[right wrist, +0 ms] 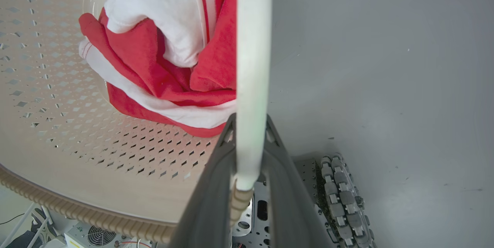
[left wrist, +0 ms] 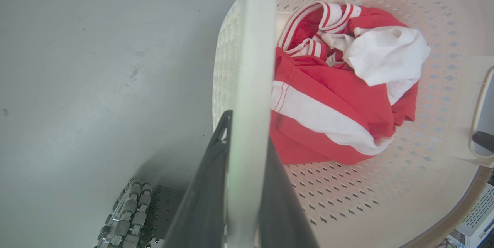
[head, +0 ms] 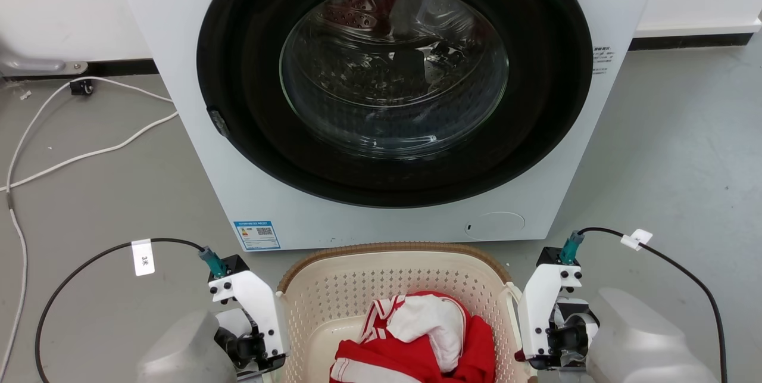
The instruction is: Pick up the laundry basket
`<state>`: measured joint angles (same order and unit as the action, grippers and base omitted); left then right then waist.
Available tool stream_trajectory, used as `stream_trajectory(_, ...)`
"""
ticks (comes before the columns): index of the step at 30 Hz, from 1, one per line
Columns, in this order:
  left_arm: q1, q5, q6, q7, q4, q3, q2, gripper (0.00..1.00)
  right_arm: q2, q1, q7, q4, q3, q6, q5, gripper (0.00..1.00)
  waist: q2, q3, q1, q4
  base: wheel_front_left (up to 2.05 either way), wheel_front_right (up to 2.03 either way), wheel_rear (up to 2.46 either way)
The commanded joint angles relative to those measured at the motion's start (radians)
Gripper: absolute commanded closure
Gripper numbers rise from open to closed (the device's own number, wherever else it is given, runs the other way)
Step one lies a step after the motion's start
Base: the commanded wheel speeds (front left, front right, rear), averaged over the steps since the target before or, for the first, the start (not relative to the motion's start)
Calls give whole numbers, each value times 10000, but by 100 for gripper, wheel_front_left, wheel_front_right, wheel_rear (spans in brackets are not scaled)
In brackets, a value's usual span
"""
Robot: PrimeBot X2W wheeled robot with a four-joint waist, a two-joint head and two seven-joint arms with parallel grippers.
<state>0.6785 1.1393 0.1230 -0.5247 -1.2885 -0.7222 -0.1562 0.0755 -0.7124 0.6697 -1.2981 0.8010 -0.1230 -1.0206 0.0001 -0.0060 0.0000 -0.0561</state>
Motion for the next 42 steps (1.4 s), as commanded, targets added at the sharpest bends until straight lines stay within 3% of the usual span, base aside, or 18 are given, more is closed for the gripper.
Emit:
stream_trajectory(1,-44,145,139,25,261,34,392,100,-462,-41,-13,174,0,-141,-173,100,-1,-3,0,4,0,0,0)
stream_trajectory(42,-124,428,140,115,276,-337,425,100,-474,100,-13,192,174,-142,-465,100,-1,-32,0,43,0,0,0)
